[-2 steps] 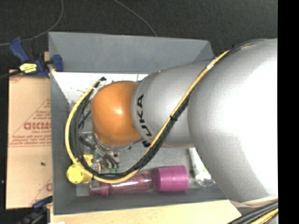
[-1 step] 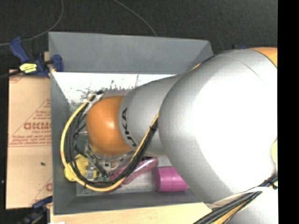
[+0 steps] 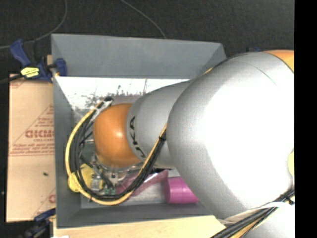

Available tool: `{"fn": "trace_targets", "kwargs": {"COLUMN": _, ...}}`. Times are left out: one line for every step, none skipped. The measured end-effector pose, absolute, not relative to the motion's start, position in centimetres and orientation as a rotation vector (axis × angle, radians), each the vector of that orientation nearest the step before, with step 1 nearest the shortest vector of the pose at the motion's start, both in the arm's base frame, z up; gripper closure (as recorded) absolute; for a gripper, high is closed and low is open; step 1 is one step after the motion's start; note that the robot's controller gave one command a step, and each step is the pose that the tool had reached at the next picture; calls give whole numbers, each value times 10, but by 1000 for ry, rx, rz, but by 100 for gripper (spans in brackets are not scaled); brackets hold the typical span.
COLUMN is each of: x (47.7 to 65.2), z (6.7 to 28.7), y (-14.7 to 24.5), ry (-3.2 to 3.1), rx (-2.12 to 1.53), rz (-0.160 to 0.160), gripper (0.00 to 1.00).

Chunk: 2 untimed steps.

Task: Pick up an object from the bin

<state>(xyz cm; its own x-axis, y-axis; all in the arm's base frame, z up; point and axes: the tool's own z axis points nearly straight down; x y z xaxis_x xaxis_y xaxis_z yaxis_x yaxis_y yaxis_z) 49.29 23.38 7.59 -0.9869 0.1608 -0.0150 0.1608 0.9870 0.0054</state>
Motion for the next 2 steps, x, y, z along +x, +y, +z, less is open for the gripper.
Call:
{"fn": "trace_targets", "kwargs": {"x": 493, "z": 76, "y": 234, "ry": 3116, "rx": 253, "rz": 6, "gripper": 100}}
{"fn": "trace_targets", "kwargs": {"x": 492, "z": 79, "y": 234, "ry": 3116, "rx": 255, "rz": 7, "gripper": 100}}
